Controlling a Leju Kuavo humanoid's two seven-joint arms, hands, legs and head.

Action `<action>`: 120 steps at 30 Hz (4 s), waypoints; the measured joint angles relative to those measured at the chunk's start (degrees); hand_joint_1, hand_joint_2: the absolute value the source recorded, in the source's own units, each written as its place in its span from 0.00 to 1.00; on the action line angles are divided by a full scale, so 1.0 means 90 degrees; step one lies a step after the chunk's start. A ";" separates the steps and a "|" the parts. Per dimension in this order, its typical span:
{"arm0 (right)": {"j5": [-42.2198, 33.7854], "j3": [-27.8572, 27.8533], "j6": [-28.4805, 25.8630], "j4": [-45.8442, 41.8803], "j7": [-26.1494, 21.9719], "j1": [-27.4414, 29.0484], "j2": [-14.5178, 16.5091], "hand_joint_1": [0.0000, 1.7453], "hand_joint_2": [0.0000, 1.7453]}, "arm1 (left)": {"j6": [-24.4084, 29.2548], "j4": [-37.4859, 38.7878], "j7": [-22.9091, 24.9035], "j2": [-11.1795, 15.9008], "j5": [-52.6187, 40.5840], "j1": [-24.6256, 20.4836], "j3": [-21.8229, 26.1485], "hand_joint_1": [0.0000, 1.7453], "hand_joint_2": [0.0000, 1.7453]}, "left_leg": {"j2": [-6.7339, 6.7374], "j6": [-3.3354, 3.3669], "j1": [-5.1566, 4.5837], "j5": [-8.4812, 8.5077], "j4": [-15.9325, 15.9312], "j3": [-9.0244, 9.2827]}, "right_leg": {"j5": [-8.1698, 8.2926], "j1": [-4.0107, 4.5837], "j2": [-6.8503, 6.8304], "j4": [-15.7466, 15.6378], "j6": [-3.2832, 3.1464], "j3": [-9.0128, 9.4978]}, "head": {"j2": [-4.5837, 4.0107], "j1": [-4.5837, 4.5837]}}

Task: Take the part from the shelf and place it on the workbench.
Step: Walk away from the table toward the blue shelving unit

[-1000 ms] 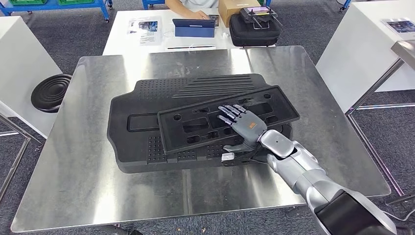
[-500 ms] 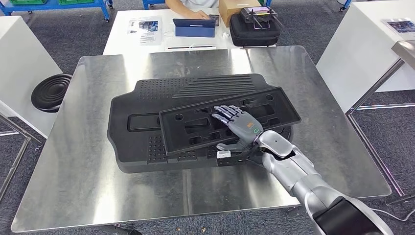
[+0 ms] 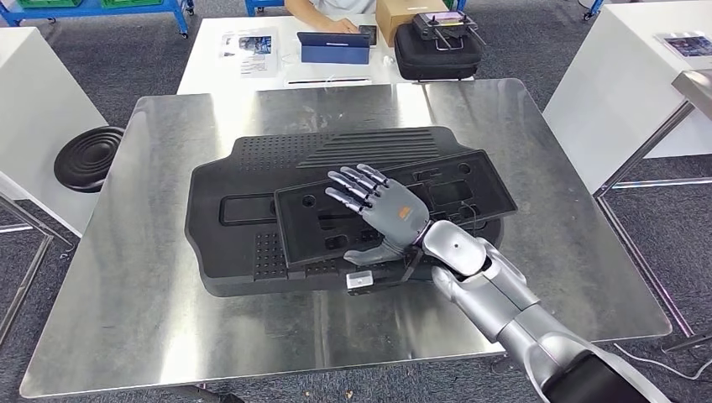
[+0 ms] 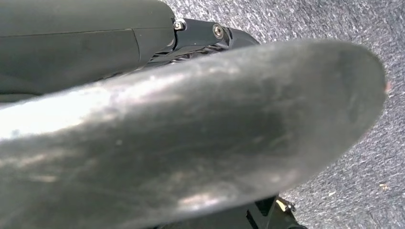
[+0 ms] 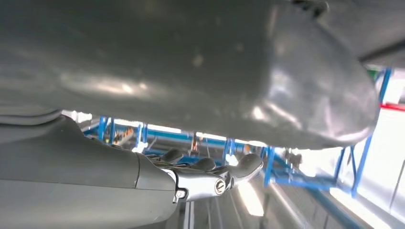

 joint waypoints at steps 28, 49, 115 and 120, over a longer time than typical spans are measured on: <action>-0.8797 -0.1483 0.3908 -0.4756 -0.1367 0.2963 0.1050 0.00 0.00 | 0.0400 0.0002 -0.0359 -0.0031 0.0328 0.0335 0.0882 0.00 0.00 | -0.0003 -0.0005 0.0001 -0.0006 -0.0004 -0.0009 | -0.0009 0.0000 -0.0001 -0.0001 -0.0007 -0.0008 | 0.0000 0.0001; -0.8838 -0.1810 0.4182 -0.5521 -0.1555 0.4570 0.1117 0.00 0.00 | 0.0610 0.0005 -0.0529 -0.0058 0.0520 0.0479 0.1254 0.00 0.00 | -0.0002 -0.0007 0.0002 -0.0015 -0.0004 -0.0009 | -0.0012 0.0001 -0.0001 -0.0003 -0.0007 -0.0009 | 0.0000 0.0001; -0.9117 -0.2053 0.4417 -0.5285 -0.1431 0.4979 0.1287 0.00 0.00 | 0.0657 0.0019 -0.0496 -0.0129 0.0400 0.0467 0.1460 0.00 0.00 | 0.0077 -0.0479 0.0267 -0.0264 0.1162 -0.0246 | -0.0106 -0.0163 -0.0103 -0.0179 -0.0026 0.0331 | 0.0000 -0.0012; -0.9127 -0.2065 0.4408 -0.5269 -0.1424 0.4970 0.1311 0.00 0.00 | 0.0647 0.0019 -0.0507 -0.0146 0.0386 0.0443 0.1460 0.00 0.00 | 0.0002 -0.0409 0.0264 -0.0339 0.0181 0.0307 | 0.0039 -0.0141 -0.0098 0.0082 0.0191 -0.0008 | 0.0000 -0.0048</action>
